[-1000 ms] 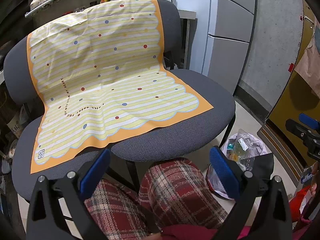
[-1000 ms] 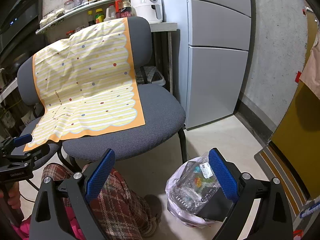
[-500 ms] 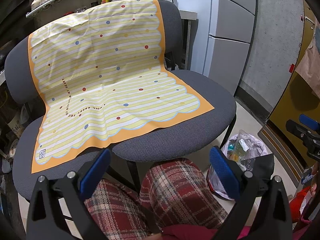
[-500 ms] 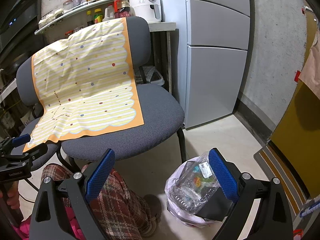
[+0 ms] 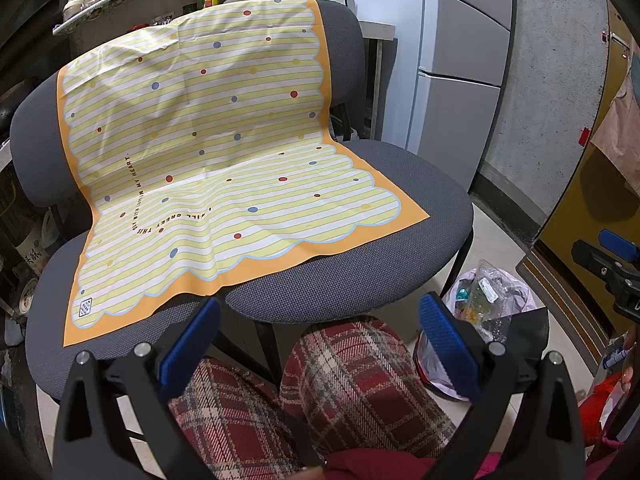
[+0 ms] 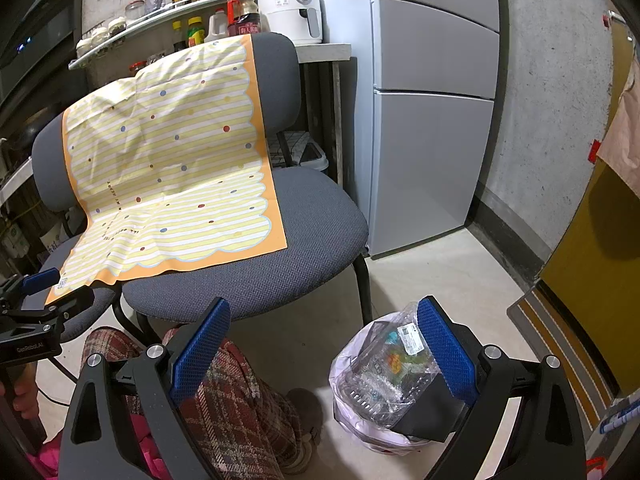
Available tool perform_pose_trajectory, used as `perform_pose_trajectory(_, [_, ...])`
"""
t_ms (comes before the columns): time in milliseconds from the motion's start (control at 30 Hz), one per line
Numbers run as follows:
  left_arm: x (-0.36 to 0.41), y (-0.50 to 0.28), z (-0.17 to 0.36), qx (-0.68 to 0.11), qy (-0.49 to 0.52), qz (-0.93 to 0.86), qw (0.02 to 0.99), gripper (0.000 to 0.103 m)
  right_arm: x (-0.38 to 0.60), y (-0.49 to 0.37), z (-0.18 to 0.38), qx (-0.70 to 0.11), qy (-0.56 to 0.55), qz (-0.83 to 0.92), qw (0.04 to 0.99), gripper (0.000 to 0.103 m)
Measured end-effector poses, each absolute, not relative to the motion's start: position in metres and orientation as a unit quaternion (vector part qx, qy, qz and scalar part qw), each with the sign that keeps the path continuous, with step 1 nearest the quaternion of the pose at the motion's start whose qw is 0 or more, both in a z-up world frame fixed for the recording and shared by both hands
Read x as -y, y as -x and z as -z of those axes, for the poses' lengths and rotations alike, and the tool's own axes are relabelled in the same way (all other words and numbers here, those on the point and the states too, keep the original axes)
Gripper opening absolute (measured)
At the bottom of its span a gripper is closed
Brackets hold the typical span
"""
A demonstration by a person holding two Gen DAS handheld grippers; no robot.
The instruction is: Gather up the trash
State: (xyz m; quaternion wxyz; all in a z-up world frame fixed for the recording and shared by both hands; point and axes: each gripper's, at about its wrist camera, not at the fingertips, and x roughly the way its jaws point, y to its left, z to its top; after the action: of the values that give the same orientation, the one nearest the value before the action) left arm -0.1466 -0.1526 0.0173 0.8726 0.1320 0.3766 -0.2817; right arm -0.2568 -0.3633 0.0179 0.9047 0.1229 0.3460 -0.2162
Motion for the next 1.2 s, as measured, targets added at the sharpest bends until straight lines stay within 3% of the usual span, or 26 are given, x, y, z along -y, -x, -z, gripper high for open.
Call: perform_pose_trajectory(1200, [0.1503,0.1475,-0.015,-0.383,-0.131,0.276,0.872,0.096,0.366,0.2549,-0.0169,-0.347,-0.123,0.216,0.904,0.094])
